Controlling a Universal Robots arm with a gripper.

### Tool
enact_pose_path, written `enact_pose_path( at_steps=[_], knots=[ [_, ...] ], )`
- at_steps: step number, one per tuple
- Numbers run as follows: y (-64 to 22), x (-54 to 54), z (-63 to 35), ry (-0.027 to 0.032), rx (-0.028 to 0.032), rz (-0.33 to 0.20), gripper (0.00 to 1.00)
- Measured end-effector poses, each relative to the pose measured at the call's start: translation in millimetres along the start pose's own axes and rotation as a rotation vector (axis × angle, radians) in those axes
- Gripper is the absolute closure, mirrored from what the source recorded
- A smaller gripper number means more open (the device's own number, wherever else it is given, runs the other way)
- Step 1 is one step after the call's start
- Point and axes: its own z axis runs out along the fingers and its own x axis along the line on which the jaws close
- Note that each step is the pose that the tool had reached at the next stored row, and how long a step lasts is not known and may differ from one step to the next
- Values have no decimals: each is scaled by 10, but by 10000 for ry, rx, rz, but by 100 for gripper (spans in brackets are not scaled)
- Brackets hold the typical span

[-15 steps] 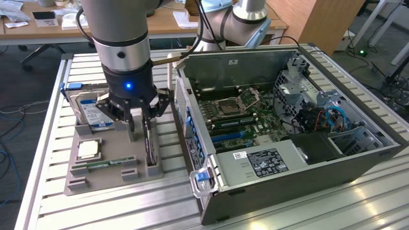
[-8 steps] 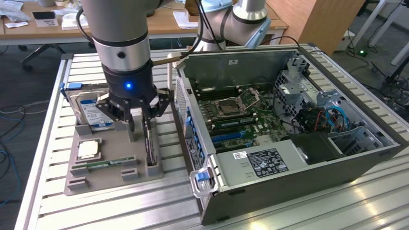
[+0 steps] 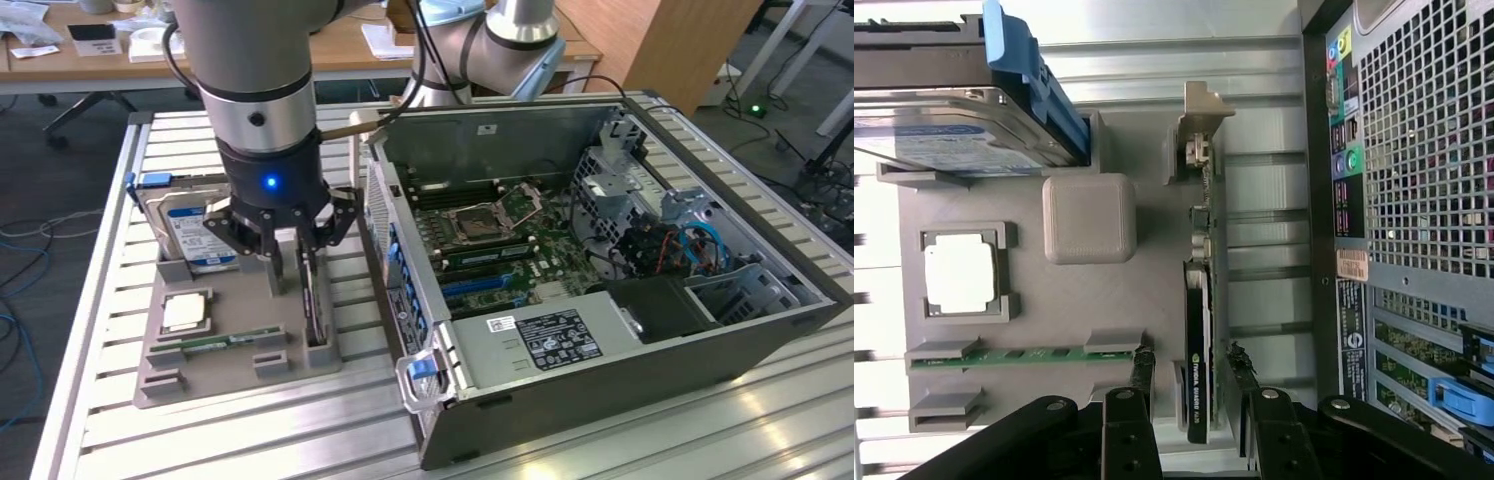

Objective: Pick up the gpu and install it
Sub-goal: 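Pick up the gpu and move the gpu toward the slot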

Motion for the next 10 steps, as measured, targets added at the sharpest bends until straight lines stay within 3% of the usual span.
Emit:
enact_pose_path(
  at_steps=[10],
  knots=[
    [-1, -19, 14, 0, 1, 0, 58]
  ],
)
